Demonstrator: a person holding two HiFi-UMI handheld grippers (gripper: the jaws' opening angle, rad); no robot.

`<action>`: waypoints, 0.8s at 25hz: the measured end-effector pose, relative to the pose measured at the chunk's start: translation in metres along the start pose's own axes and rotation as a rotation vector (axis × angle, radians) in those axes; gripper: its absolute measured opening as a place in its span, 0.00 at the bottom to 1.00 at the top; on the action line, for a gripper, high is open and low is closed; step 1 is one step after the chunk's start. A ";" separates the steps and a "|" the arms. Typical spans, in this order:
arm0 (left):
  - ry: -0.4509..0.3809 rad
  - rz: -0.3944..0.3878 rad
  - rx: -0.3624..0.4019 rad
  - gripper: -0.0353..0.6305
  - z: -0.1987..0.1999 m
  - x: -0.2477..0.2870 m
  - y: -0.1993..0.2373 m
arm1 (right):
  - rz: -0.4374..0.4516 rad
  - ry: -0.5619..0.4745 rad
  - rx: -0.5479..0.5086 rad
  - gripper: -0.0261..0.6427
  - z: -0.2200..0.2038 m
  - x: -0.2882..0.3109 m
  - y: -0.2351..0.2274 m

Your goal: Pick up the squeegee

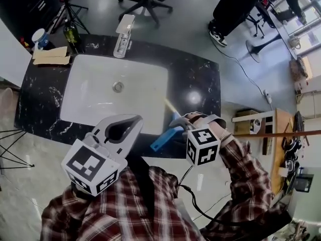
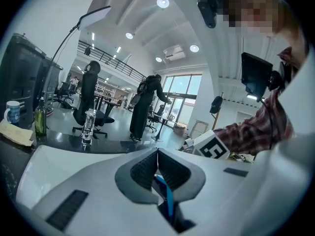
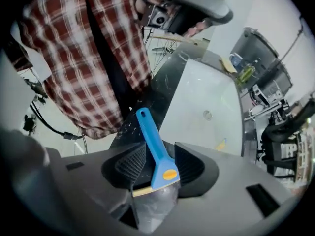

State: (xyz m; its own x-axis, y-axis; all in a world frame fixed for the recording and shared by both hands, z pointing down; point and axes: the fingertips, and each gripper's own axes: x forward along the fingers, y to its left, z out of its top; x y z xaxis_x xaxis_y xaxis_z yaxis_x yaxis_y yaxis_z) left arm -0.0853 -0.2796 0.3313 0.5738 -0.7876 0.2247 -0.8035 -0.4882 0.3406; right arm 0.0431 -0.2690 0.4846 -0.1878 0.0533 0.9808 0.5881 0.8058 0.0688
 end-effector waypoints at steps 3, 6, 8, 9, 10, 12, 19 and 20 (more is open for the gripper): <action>-0.005 0.014 -0.017 0.07 0.000 0.000 0.003 | 0.040 0.050 -0.100 0.30 -0.004 0.017 0.003; -0.010 0.031 -0.041 0.07 -0.001 -0.002 0.008 | 0.069 0.066 -0.158 0.29 -0.004 0.031 0.006; -0.009 0.045 -0.049 0.07 -0.002 -0.003 0.012 | 0.083 0.073 -0.193 0.29 -0.005 0.038 0.008; -0.010 0.052 -0.052 0.07 -0.003 -0.004 0.014 | 0.087 0.079 -0.210 0.29 -0.005 0.042 0.009; -0.011 0.058 -0.056 0.07 -0.003 -0.004 0.016 | 0.091 0.086 -0.224 0.29 -0.006 0.046 0.010; -0.014 0.066 -0.062 0.07 -0.003 -0.004 0.019 | 0.100 0.093 -0.241 0.29 -0.008 0.052 0.010; -0.021 0.069 -0.073 0.07 -0.002 -0.004 0.024 | 0.059 0.034 -0.116 0.26 0.000 0.053 -0.007; -0.023 0.066 -0.073 0.07 -0.001 -0.004 0.024 | 0.046 0.018 -0.078 0.26 0.000 0.052 -0.011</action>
State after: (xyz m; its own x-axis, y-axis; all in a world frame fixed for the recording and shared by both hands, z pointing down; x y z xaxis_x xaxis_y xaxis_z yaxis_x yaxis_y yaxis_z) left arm -0.1064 -0.2877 0.3394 0.5156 -0.8259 0.2281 -0.8253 -0.4071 0.3914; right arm 0.0268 -0.2746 0.5346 -0.1455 0.0782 0.9863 0.6558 0.7541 0.0370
